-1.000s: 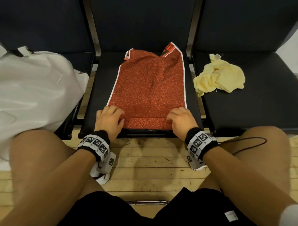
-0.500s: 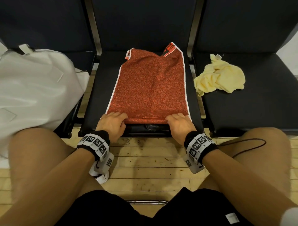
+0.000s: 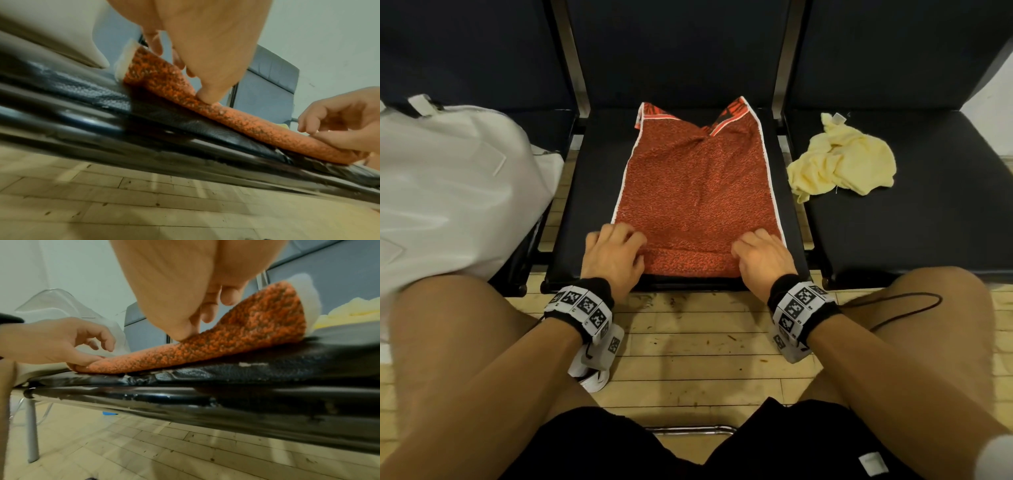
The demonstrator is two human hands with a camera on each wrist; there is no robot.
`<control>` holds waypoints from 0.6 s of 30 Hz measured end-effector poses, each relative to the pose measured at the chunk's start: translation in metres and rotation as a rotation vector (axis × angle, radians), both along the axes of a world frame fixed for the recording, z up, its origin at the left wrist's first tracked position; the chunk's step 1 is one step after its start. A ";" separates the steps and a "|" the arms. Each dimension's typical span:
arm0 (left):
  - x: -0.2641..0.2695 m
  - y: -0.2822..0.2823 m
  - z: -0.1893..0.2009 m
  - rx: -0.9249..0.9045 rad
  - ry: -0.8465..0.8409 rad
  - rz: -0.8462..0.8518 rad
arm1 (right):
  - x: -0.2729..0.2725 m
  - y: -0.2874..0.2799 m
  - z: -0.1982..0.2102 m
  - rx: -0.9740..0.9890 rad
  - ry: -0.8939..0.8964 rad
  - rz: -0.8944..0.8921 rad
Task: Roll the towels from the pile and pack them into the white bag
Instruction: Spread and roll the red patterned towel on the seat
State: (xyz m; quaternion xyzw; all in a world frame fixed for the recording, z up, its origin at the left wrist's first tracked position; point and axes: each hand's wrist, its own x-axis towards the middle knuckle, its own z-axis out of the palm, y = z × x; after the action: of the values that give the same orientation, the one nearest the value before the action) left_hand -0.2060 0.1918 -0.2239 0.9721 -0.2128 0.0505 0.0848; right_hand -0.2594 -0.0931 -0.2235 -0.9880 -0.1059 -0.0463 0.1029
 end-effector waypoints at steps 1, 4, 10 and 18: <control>0.000 -0.001 -0.002 -0.017 -0.018 -0.038 | -0.002 0.002 0.001 0.005 0.026 0.000; -0.005 -0.005 -0.007 -0.058 0.056 -0.107 | -0.009 0.005 0.004 -0.017 0.169 -0.024; -0.012 -0.008 -0.008 0.130 0.173 -0.074 | -0.015 0.002 -0.005 -0.086 0.184 -0.054; -0.002 -0.004 -0.004 0.127 0.143 0.042 | -0.008 0.000 -0.006 -0.069 0.180 -0.118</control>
State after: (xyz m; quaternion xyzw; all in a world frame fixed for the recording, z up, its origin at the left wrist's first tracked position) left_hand -0.2078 0.1873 -0.2276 0.9809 -0.1883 -0.0309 0.0371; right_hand -0.2674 -0.0931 -0.2294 -0.9956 -0.0397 0.0406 0.0748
